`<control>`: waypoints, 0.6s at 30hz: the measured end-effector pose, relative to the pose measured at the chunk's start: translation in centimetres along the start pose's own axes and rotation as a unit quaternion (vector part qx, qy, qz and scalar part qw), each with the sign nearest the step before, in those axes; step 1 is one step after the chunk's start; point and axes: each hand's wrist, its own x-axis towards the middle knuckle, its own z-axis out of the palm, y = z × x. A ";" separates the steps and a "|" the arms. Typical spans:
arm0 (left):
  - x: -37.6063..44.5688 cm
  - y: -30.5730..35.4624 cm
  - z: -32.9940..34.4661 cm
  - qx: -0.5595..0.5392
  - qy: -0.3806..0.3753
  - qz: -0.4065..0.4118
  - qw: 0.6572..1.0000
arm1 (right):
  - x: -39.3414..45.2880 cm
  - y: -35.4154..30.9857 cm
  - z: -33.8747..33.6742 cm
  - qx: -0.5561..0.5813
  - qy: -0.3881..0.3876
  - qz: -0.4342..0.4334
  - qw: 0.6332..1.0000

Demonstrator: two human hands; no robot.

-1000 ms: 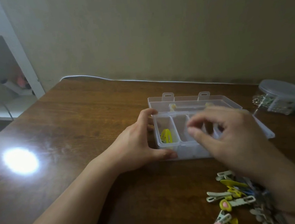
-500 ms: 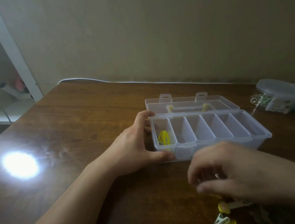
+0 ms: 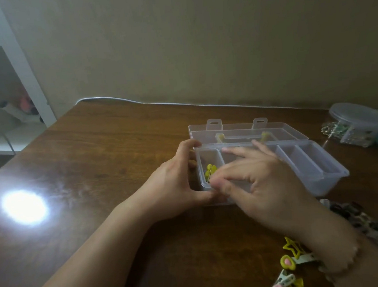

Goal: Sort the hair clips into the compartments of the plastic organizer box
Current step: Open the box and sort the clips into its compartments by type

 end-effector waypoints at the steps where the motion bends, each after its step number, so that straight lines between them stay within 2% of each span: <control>1: 0.0 0.0 0.0 -0.003 0.001 -0.002 1.000 | -0.2 0.0 -0.5 0.031 -0.010 0.002 0.999; 3: 0.0 0.1 0.0 -0.004 0.000 -0.007 1.000 | -0.8 0.0 -2.5 0.110 -0.006 0.043 0.993; 5: 0.0 0.3 -0.1 -0.001 0.000 -0.013 1.000 | -1.6 0.2 -5.2 0.125 -0.019 0.077 0.989; 7: 0.0 0.5 -0.2 0.001 -0.001 -0.016 1.000 | -2.3 0.7 -7.2 0.058 -0.131 0.117 0.983; 9: 0.0 0.5 -0.1 0.002 -0.004 -0.018 1.000 | -2.8 0.9 -7.8 -0.040 -0.257 0.137 0.956; 11: 0.0 0.6 -0.2 0.000 -0.008 -0.022 1.000 | -3.1 1.0 -7.3 -0.114 -0.310 0.144 0.933; 14: 0.0 0.7 -0.2 -0.004 -0.009 -0.026 1.000 | -3.2 0.9 -6.4 -0.151 -0.352 0.160 0.910; 18: 0.0 0.6 -0.1 -0.005 -0.009 -0.027 1.000 | -3.1 1.0 -5.8 -0.181 -0.338 0.125 0.915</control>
